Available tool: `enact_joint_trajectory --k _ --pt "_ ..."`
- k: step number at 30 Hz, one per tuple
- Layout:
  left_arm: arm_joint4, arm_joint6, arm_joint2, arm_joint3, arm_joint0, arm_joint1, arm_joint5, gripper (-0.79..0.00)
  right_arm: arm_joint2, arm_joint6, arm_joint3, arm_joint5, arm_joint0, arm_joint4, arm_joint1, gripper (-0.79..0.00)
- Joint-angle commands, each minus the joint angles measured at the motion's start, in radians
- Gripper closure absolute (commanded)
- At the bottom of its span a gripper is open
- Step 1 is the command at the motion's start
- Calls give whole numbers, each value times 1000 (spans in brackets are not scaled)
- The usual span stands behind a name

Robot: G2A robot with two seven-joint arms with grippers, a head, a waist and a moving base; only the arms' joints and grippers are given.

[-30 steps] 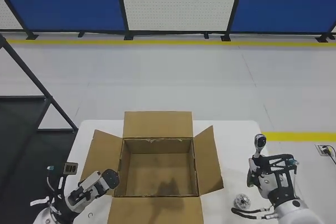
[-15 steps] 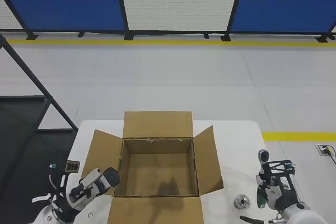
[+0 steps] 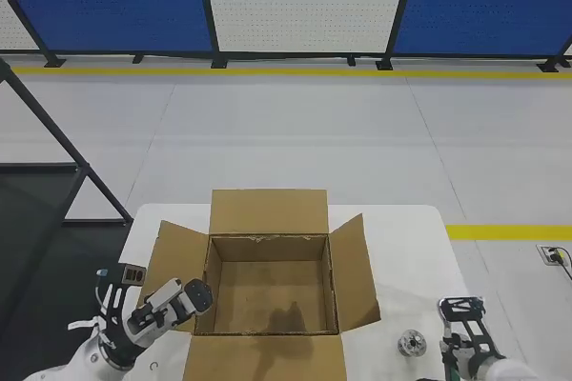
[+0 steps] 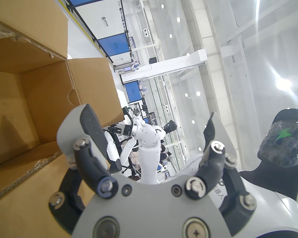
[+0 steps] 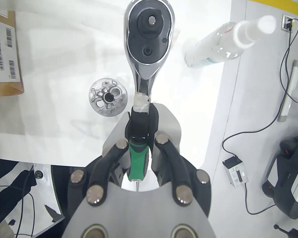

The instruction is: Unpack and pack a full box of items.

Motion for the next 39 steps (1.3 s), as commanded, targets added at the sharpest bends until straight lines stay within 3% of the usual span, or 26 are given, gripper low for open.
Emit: enact_joint_trajectory --k 1,13,28,39 --pt "0 1 0 0 0 0 0 -785 1 1 4 -1 4 1 1 0" --pt "5 15 3 -8 8 0 3 -785 -24 -25 36 -23 -1 -29 6 0" --pt "-6 27 0 -9 16 3 -3 -785 -47 145 242 -77 142 -107 39 0" --pt "-2 30 7 -6 7 5 -5 -785 -64 161 326 -78 178 -118 56 0"
